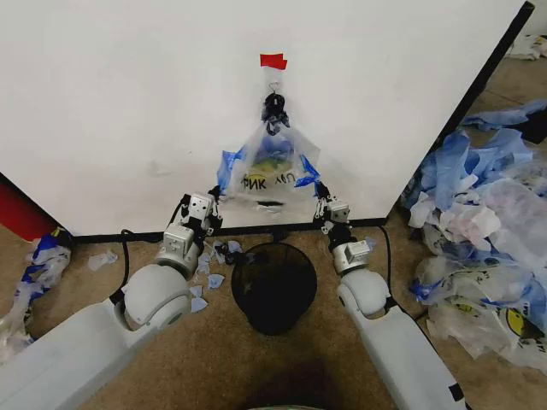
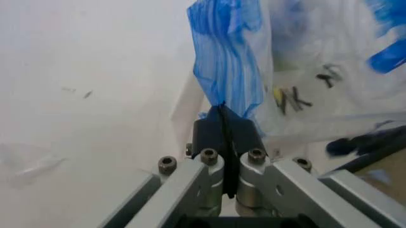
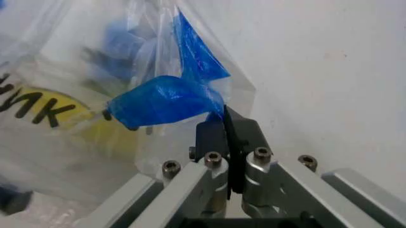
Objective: Pick up the garbage bag from the wall and place it over the trash bin.
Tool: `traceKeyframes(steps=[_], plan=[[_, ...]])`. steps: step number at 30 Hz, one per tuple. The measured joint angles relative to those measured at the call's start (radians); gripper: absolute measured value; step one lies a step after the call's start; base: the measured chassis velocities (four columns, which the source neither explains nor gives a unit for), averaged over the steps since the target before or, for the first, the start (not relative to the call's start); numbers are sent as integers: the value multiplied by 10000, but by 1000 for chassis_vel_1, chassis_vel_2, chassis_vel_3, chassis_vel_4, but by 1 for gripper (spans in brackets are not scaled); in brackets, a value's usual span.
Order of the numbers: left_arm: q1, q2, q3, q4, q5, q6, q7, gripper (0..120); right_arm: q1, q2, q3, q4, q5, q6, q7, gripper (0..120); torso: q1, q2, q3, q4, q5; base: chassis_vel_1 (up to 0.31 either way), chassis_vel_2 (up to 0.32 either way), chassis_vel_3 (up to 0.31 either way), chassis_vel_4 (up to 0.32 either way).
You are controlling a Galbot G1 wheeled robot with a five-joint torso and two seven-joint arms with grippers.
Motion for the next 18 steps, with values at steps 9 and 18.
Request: traceKeyframes(steps=[9,18], plan=[[240,114,-11,-443,-406,-341,120,0,-635,-805,202,703,240,-36,-107,0,0,0,0,0,0,0,0,0,0],[523,150,32,-839,-608,-374,-11,0,-1279,-1209,742,1362,374,-52,-161,0,0,0,0,1,-1,0,0,0,0]])
